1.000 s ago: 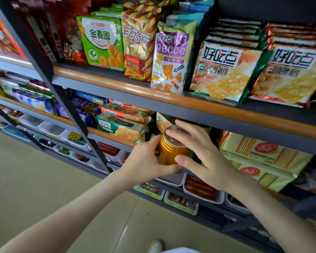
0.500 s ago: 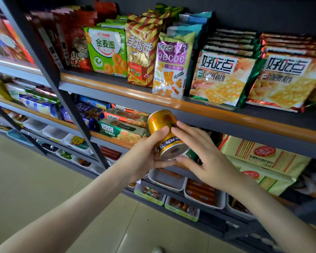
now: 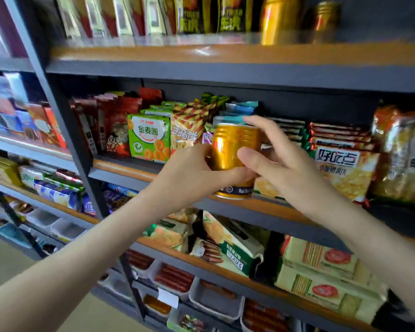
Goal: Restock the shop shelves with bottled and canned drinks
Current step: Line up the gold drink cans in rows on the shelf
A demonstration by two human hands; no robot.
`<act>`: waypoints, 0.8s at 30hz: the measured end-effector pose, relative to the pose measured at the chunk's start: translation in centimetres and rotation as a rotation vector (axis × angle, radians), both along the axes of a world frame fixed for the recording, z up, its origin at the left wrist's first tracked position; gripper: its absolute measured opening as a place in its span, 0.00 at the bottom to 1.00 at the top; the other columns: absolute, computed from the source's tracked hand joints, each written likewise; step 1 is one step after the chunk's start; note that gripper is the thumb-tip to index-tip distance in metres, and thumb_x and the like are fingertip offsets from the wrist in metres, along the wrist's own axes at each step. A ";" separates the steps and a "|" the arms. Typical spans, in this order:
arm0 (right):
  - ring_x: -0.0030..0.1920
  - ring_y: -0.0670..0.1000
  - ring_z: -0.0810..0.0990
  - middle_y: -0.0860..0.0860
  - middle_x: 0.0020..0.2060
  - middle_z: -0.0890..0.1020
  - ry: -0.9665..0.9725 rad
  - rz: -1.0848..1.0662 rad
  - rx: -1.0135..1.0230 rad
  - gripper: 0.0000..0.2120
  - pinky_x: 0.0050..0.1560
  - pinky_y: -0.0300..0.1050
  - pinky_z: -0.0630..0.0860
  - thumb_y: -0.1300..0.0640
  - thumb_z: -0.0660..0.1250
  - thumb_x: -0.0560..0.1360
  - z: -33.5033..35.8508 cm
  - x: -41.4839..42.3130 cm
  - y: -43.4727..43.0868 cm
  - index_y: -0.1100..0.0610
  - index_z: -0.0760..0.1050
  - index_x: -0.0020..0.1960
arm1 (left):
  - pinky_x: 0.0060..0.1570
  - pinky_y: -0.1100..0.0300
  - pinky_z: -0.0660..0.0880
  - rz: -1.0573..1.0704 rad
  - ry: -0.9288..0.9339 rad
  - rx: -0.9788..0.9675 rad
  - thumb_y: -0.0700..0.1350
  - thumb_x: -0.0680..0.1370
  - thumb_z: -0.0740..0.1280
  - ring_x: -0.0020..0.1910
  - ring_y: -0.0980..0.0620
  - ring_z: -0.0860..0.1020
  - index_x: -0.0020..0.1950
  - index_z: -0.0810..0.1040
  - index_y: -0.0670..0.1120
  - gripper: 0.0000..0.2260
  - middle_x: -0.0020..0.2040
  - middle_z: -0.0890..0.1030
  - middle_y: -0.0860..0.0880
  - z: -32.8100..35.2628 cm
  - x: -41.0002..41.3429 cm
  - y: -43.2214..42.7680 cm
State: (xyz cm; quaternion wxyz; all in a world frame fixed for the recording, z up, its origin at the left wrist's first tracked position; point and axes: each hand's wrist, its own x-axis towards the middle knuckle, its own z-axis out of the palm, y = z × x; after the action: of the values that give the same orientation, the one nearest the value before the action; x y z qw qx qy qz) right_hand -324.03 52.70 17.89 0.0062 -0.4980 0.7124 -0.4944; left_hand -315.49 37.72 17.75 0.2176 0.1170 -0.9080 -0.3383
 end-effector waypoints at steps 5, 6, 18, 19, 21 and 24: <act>0.54 0.35 0.75 0.36 0.54 0.76 0.233 -0.173 -0.126 0.30 0.50 0.29 0.71 0.38 0.73 0.64 7.9 -0.2 1.0 0.39 0.67 0.62 | 0.33 0.58 0.72 0.063 0.398 -0.461 0.73 0.59 0.62 0.35 0.55 0.78 0.45 0.72 0.51 0.28 0.34 0.79 0.56 6.4 -1.7 0.9; 0.55 0.36 0.75 0.36 0.55 0.77 0.267 -0.185 -0.174 0.29 0.52 0.30 0.71 0.41 0.75 0.65 9.4 -0.4 1.5 0.39 0.68 0.62 | 0.34 0.58 0.73 0.019 0.479 -0.492 0.74 0.60 0.61 0.36 0.55 0.78 0.47 0.71 0.52 0.29 0.36 0.79 0.56 7.7 -2.2 0.7; 0.57 0.53 0.79 0.52 0.59 0.77 -0.186 -0.270 -0.156 0.28 0.57 0.55 0.78 0.60 0.76 0.67 20.1 -11.2 4.9 0.48 0.71 0.63 | 0.66 0.44 0.68 -0.002 0.751 -0.948 0.56 0.78 0.58 0.65 0.41 0.73 0.71 0.71 0.45 0.25 0.66 0.75 0.41 15.7 -13.4 -3.0; 0.56 0.53 0.79 0.52 0.59 0.77 -0.212 -0.286 -0.113 0.26 0.57 0.55 0.78 0.61 0.75 0.69 20.2 -12.1 4.8 0.49 0.70 0.63 | 0.68 0.44 0.65 -0.003 0.722 -0.962 0.57 0.78 0.57 0.64 0.42 0.73 0.70 0.72 0.45 0.25 0.65 0.75 0.42 15.7 -14.0 -2.7; 0.56 0.52 0.78 0.51 0.58 0.76 -0.228 -0.320 0.011 0.27 0.60 0.57 0.76 0.61 0.75 0.70 20.2 -13.9 4.4 0.49 0.68 0.65 | 0.70 0.45 0.62 -0.012 0.651 -0.990 0.59 0.78 0.54 0.63 0.44 0.75 0.68 0.74 0.46 0.25 0.62 0.77 0.44 15.6 -14.9 -2.3; 0.59 0.52 0.76 0.50 0.58 0.74 -0.199 -0.355 0.188 0.30 0.68 0.60 0.69 0.59 0.74 0.72 19.6 -16.3 3.6 0.48 0.63 0.69 | 0.66 0.44 0.67 -0.052 0.635 -0.967 0.58 0.79 0.53 0.56 0.44 0.78 0.64 0.77 0.45 0.24 0.56 0.80 0.45 15.1 -16.1 -2.3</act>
State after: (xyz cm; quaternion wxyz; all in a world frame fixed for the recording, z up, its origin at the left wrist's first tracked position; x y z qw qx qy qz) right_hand -340.29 56.25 37.47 0.0356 -0.3107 0.8279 -0.4656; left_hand -331.63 35.38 32.88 0.5000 -0.1252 -0.8521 0.0913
